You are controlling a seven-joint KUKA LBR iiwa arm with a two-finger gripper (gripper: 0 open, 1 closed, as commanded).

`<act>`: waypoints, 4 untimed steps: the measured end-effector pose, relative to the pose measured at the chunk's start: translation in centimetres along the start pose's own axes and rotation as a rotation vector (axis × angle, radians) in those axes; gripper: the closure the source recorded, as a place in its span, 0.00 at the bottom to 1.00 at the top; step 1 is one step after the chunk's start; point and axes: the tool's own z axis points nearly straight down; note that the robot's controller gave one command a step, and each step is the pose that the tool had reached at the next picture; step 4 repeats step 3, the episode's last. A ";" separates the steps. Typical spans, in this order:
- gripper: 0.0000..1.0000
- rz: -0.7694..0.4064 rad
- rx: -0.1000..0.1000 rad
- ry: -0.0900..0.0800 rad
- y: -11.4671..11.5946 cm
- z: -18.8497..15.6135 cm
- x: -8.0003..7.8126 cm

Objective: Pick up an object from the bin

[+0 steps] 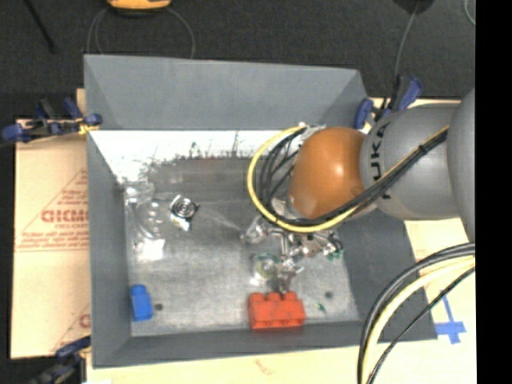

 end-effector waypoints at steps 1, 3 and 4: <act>1.00 0.000 0.004 -0.007 -0.1 -0.3 -0.2; 1.00 -0.140 0.005 0.000 2.7 -17.3 2.4; 1.00 -0.140 0.005 0.000 2.7 -17.3 2.4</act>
Offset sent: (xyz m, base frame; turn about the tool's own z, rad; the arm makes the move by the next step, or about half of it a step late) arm 0.0000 0.0000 0.0000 0.0000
